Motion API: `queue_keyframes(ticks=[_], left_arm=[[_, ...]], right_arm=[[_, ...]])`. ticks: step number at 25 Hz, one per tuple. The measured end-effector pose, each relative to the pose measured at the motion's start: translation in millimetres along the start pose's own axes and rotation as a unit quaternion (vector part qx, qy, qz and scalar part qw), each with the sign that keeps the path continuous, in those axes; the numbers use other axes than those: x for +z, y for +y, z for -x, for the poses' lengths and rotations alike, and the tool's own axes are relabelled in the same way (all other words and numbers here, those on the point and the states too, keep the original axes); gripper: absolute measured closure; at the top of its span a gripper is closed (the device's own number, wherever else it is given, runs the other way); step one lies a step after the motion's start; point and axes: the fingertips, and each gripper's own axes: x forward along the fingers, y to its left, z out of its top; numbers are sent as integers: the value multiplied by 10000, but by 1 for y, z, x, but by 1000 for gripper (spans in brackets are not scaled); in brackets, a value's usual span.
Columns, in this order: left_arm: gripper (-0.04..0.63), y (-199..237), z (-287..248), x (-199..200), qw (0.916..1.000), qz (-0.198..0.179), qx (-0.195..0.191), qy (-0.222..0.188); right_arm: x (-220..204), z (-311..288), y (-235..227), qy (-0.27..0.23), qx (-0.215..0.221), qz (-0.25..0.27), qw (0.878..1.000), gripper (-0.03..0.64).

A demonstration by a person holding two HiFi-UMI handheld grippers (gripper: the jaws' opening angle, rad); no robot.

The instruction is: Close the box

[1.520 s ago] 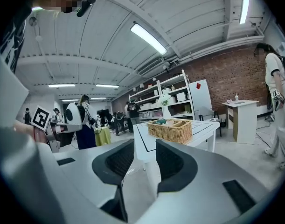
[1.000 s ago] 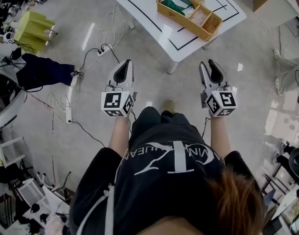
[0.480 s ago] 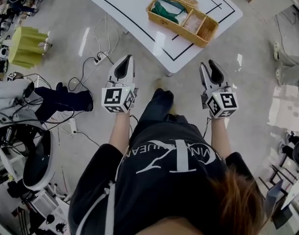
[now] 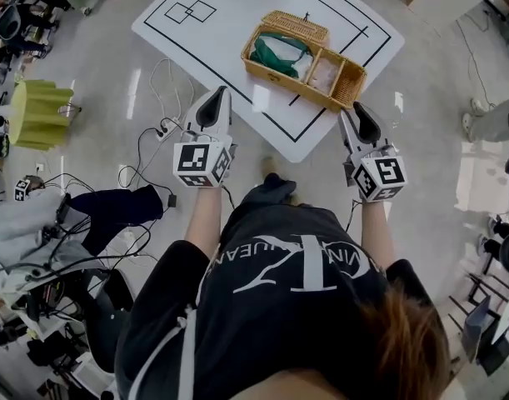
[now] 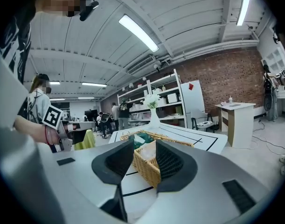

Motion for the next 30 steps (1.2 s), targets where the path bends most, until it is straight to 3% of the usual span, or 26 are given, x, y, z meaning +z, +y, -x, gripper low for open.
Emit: queue_keyframes(ticks=[9, 14, 18, 24, 30], left_arm=[[584, 33, -53, 6, 9995, 94, -282, -55], [584, 46, -68, 3, 9990, 345, -284, -67], [584, 47, -78, -3, 9994, 178, -301, 58], [584, 56, -98, -4, 9998, 165, 13, 75], [584, 63, -127, 9, 9988, 199, 444, -7]], right_arm=[[13, -36, -16, 132, -323, 143, 9993, 483], [16, -46, -20, 216, -407, 286, 9985, 483], [19, -58, -27, 346, -358, 466, 9977, 483], [28, -82, -49, 597, -80, 1044, 9927, 483], [40, -119, -90, 794, 275, 1161, 9897, 483]])
